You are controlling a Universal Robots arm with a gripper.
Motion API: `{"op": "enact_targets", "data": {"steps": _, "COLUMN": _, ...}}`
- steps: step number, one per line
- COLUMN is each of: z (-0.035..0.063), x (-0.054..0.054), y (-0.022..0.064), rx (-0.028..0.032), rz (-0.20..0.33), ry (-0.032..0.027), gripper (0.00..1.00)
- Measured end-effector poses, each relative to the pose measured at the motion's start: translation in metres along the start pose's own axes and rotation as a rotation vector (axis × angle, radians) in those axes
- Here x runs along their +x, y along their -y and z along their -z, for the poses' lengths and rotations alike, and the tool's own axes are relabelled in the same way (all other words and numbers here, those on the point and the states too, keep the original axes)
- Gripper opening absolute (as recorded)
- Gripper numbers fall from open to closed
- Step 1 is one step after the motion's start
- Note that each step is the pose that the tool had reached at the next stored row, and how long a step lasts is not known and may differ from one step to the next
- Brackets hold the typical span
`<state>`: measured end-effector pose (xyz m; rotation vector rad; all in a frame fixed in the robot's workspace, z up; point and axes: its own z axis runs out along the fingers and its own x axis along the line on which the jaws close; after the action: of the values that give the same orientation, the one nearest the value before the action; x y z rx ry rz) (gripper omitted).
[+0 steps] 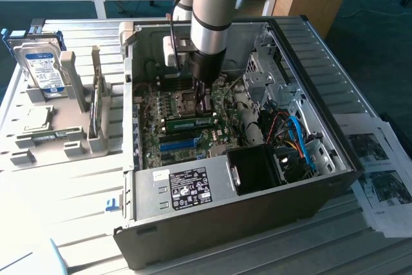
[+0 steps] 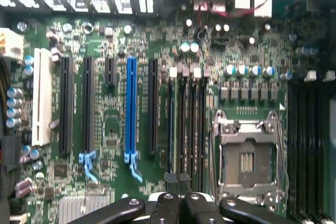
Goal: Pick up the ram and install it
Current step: 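Press down the ram until it locks into place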
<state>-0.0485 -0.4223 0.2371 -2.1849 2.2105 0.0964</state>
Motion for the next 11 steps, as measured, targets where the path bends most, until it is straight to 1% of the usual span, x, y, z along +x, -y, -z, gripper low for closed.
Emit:
{"op": "enact_targets", "data": {"steps": 5, "z": -0.0003, "x": 0.000, "y": -0.0114, "rx": 0.0001, "rz": 0.000, "ry": 0.0001, "gripper": 0.10}}
{"op": "enact_targets", "data": {"steps": 11, "z": -0.0005, "x": 0.000, "y": -0.0223, "rx": 0.0001, "rz": 0.000, "ry": 0.0001, "gripper": 0.10}}
